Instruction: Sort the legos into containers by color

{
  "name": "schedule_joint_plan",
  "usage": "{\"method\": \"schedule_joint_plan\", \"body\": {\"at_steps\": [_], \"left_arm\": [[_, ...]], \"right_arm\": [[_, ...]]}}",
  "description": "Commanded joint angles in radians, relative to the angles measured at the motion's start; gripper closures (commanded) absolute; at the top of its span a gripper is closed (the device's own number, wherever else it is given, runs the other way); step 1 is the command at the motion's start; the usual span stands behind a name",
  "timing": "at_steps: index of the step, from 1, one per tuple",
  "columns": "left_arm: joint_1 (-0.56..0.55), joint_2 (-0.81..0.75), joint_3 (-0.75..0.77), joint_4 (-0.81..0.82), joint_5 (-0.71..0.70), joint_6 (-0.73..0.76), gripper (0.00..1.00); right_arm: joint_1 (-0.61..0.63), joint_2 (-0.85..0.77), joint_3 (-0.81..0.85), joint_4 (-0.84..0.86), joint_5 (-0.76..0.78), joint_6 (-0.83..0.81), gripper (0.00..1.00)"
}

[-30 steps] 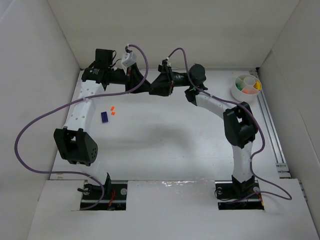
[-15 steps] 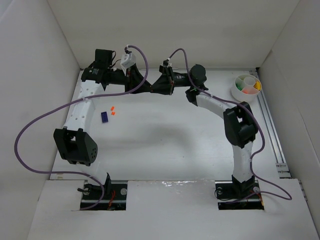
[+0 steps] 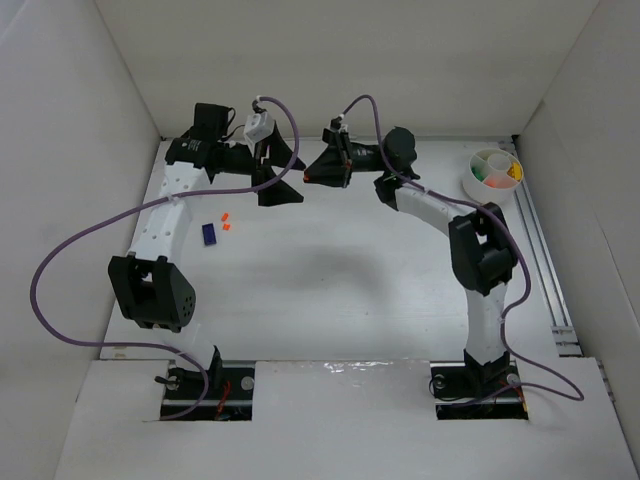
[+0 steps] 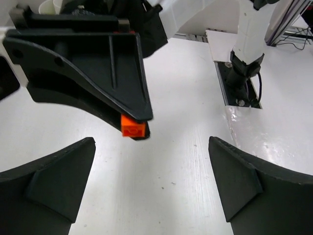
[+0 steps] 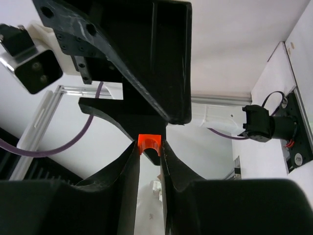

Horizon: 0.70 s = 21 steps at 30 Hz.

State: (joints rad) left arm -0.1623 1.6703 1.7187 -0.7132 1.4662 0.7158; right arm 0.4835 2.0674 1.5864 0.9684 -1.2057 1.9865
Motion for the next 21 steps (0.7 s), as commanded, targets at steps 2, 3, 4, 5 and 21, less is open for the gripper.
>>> {"method": "schedule_joint_plan", "body": {"at_steps": [2,3,4,5,21], "left_arm": [[-0.003,-0.078,-0.045,0.015,0.016,-0.042,0.0],[-0.003,-0.099,-0.057,0.046,-0.019,-0.094,0.0],[-0.003,-0.112,-0.071,0.123,-0.108,-0.151,0.0],[-0.003,-0.125,-0.102,0.171,-0.16,-0.214,0.0],[-0.045,-0.325,-0.197,0.334,-1.207,-0.361,0.0]], "right_arm": [[-0.052,-0.088,0.0,-0.109,-0.034,-0.107,0.98],[-0.062,-0.114,-0.023,-0.147,-0.034,-0.188,1.0],[-0.072,-0.127,-0.037,-0.213,-0.034,-0.221,1.0],[-0.095,-0.138,-0.051,-0.246,-0.034,-0.251,1.0],[-0.394,-0.305,0.121,-1.525,0.472,-1.384,1.0]]}}
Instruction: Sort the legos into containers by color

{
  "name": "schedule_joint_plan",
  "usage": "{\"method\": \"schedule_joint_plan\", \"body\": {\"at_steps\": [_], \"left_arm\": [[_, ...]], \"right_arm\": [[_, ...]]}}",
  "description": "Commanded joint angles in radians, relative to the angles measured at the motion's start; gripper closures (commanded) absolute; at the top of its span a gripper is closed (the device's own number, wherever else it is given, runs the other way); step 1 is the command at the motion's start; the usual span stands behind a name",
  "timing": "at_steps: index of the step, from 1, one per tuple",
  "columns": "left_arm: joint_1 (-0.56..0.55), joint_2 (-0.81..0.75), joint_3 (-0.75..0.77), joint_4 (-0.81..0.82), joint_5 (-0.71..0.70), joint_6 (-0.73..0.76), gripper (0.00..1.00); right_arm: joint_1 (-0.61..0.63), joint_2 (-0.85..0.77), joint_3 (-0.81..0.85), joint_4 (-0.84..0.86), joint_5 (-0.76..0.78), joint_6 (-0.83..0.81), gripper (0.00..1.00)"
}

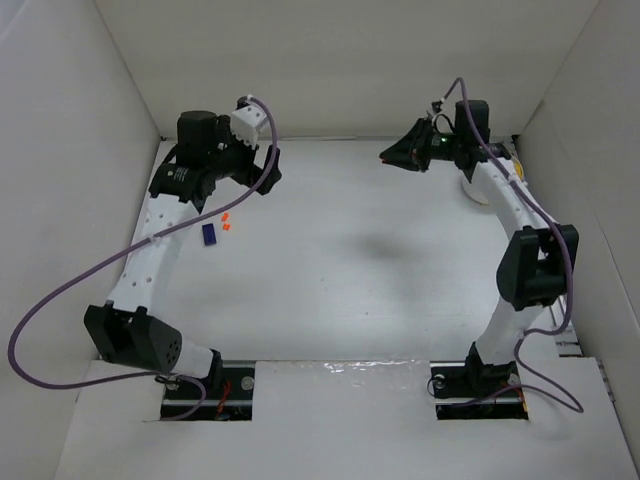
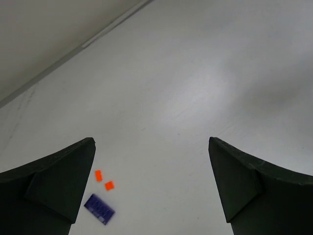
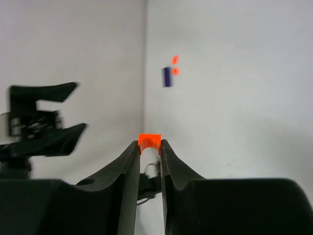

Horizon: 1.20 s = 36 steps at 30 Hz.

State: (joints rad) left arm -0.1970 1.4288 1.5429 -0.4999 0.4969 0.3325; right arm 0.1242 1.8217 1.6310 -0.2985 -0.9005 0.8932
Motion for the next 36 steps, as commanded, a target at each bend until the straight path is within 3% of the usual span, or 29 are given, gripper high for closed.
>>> {"method": "schedule_joint_plan", "body": {"at_steps": [1,3,8,14,17,23,36], "left_arm": [[-0.01,-0.103,-0.067,0.168,-0.314,-0.046,0.0],[-0.01,-0.16,-0.095,0.219,-0.383,-0.148,0.0],[-0.016,-0.171,-0.13,0.087,-0.129,-0.006,0.0],[-0.016,-0.101,-0.13,0.106,-0.083,-0.085,0.0],[-0.016,-0.03,-0.05,0.06,-0.093,-0.085,0.0],[-0.016,-0.024,-0.046,0.116,-0.075,-0.139,0.0],[0.018,0.101,0.043,0.037,-0.046,-0.184,0.0]], "right_arm": [[-0.059,-0.059,0.085,-0.33,0.192,-0.322,1.0],[-0.145,-0.059,0.086,-0.375,0.239,-0.408,1.0],[-0.337,-0.081,0.096,-0.433,0.4,-0.568,1.0],[-0.451,0.052,0.252,-0.539,0.5,-0.668,1.0],[-0.46,0.088,0.311,-0.561,0.589,-0.654,1.0],[-0.417,0.088,0.291,-0.493,0.732,-0.626,1.0],[-0.408,0.131,0.227,-0.409,0.821,-0.646,1.0]]}}
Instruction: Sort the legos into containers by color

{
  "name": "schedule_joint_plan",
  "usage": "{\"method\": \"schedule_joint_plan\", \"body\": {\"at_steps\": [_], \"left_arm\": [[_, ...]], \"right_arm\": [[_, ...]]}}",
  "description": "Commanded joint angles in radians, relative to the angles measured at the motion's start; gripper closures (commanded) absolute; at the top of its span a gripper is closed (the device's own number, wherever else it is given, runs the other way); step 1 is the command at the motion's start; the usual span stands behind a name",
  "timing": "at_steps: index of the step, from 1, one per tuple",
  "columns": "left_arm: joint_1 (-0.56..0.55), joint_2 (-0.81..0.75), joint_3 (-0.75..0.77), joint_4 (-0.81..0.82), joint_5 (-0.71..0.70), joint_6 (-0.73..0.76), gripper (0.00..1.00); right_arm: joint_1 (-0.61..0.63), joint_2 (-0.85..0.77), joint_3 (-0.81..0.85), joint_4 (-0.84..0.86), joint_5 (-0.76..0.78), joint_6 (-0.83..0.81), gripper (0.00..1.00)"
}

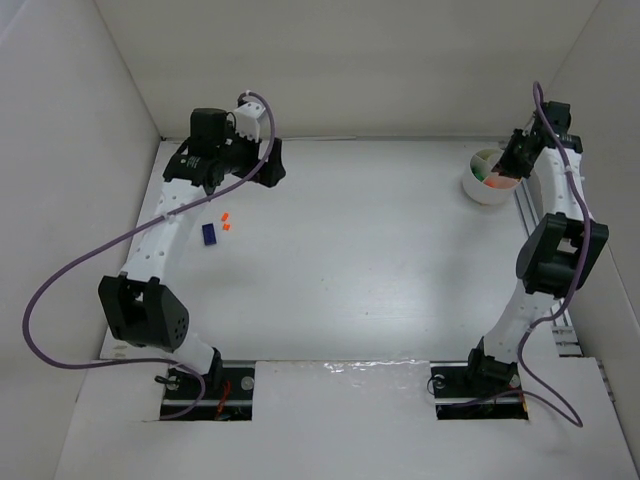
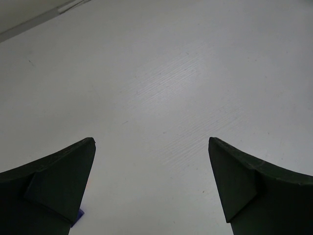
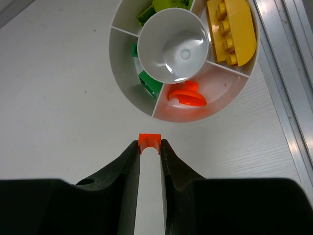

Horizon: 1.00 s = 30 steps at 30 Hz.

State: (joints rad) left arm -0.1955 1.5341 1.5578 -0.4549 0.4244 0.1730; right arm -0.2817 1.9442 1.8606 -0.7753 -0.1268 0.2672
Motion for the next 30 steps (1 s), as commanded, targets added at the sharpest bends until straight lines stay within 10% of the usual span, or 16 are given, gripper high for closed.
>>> {"method": "schedule_joint_plan", "body": {"at_steps": [1,19,30], "left_arm": [[0.025,-0.005,0.028,-0.008,0.008,-0.024,0.0],[0.025,0.046,0.067,-0.027,-0.033,-0.033,0.0],[0.025,0.055,0.076,-0.027,-0.033,-0.033,0.0]], "right_arm": [[-0.002,0.009,-0.003,0.068,0.059,-0.02,1.0],[-0.011,0.107,0.034,0.116,0.125,-0.04,0.96],[-0.011,0.117,0.025,0.148,0.176,-0.049,0.77]]}}
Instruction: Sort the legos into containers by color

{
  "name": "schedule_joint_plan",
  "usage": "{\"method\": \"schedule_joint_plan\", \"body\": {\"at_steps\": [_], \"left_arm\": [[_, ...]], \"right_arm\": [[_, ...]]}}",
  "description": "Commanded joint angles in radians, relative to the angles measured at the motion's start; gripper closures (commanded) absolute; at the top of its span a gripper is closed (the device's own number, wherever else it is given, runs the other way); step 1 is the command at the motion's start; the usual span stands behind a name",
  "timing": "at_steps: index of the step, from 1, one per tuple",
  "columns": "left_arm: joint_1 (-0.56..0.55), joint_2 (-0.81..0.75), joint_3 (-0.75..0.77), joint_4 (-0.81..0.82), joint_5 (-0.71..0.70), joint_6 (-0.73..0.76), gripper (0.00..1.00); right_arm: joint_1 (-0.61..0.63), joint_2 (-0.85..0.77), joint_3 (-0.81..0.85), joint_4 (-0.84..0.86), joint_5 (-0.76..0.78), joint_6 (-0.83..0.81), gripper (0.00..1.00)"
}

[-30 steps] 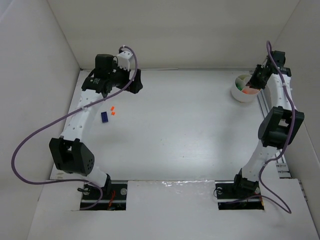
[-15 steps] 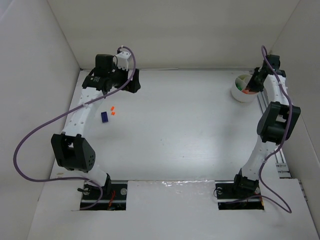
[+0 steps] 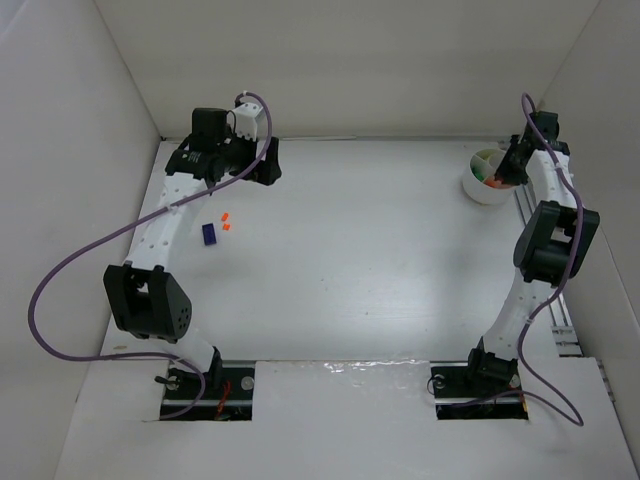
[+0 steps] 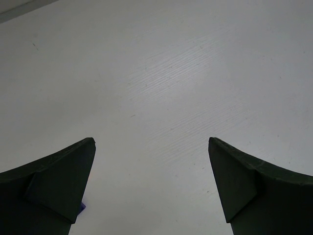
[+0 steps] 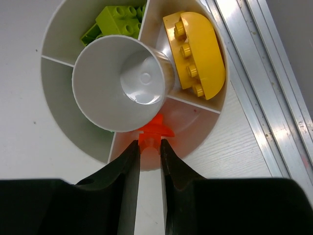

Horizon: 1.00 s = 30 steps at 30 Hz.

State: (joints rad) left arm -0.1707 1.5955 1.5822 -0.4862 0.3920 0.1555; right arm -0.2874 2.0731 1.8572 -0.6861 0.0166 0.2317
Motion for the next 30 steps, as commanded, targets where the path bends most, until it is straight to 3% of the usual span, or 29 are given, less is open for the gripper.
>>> {"method": "schedule_joint_plan", "body": {"at_steps": [1,4,10,19,25,30], "left_arm": [[0.0,-0.006,0.052,0.005,-0.001,-0.016,0.0],[0.0,-0.006,0.052,0.005,0.008,-0.016,0.0],[0.0,-0.006,0.033,0.015,0.008,-0.016,0.0],[0.072,-0.025,0.024,0.051,0.018,-0.049,0.0],[0.135,-0.016,0.007,0.101,0.015,-0.152,0.0],[0.135,-0.046,-0.177,0.169,-0.045,-0.192,0.03]], "right_arm": [[-0.006,-0.011,0.028,0.059,0.032,-0.014,0.75],[-0.006,-0.011,0.028,0.068,0.032,-0.014,0.65],[-0.006,-0.03,0.017,0.068,0.032,-0.014,0.56],[-0.006,-0.109,0.016,0.047,-0.065,-0.005,0.55],[0.12,-0.159,0.091,0.036,-0.208,0.017,0.55],[0.247,-0.145,0.152,0.024,-0.297,0.049,0.55]]}}
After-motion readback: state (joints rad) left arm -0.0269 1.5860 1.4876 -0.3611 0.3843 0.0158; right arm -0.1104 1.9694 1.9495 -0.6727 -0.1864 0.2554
